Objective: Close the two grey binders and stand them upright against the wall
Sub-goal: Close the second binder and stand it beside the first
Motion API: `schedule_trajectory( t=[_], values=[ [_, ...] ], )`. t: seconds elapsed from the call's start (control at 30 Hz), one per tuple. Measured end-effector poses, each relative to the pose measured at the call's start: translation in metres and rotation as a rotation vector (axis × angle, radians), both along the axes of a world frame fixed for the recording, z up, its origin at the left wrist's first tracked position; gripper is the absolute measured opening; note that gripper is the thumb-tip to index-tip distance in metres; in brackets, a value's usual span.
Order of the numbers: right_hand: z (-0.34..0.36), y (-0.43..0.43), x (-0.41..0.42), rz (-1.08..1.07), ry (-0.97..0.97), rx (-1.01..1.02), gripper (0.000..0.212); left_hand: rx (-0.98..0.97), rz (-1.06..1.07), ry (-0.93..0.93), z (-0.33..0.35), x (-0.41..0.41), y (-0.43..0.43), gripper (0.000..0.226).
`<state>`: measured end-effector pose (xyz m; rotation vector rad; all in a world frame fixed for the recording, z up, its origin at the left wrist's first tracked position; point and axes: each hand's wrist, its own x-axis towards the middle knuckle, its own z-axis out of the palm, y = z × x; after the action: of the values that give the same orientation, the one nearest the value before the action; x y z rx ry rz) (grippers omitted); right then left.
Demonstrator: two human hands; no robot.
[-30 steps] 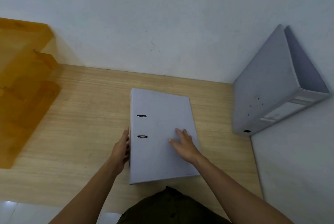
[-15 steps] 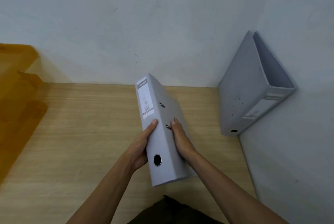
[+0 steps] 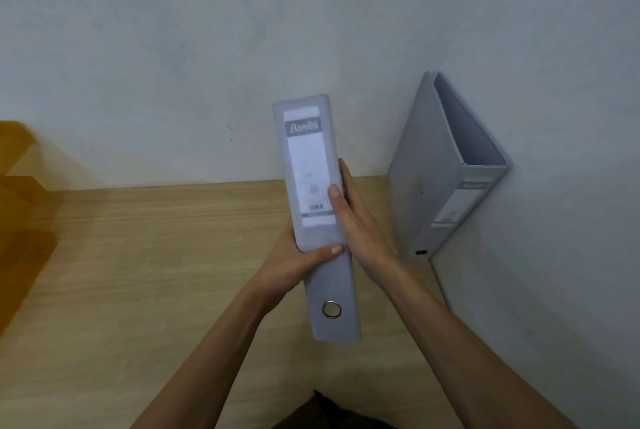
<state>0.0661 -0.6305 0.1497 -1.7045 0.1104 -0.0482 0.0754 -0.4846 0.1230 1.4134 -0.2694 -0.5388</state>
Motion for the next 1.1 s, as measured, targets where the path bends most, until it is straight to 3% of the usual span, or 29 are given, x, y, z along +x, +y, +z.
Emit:
schedule_trajectory(
  t=[0.1,0.27,0.37,0.6,0.7,0.8,0.97,1.1],
  values=[
    [0.001,-0.016,-0.008,-0.041,-0.082,-0.032,0.083,0.08,-0.018,-0.105,-0.005,0.003,-0.013,0.08],
    [-0.017,-0.04,-0.032,-0.05,-0.077,-0.017,0.08,0.137,-0.004,-0.155,-0.022,0.002,-0.031,0.065],
    [-0.028,-0.054,-0.046,-0.066,-0.049,0.009,0.081,0.183,-0.046,-0.167,-0.034,0.0,-0.04,0.068],
    [-0.044,-0.084,-0.07,-0.254,-0.064,0.059,0.06,0.248,-0.189,-0.233,-0.033,0.004,-0.069,0.11],
    [-0.044,-0.1,-0.074,-0.327,-0.055,0.09,0.053,0.265,-0.224,-0.246,-0.027,0.007,-0.087,0.118],
    [-0.038,-0.113,-0.072,-0.372,-0.049,0.067,0.046,0.269,-0.22,-0.258,-0.024,0.009,-0.107,0.121],
    [-0.037,-0.135,-0.065,-0.398,-0.048,0.052,0.06,0.272,-0.213,-0.254,-0.028,0.016,-0.133,0.118],
    [-0.043,-0.145,-0.06,-0.466,-0.065,0.016,0.049,0.29,-0.214,-0.231,-0.038,0.025,-0.141,0.116]
  ],
)
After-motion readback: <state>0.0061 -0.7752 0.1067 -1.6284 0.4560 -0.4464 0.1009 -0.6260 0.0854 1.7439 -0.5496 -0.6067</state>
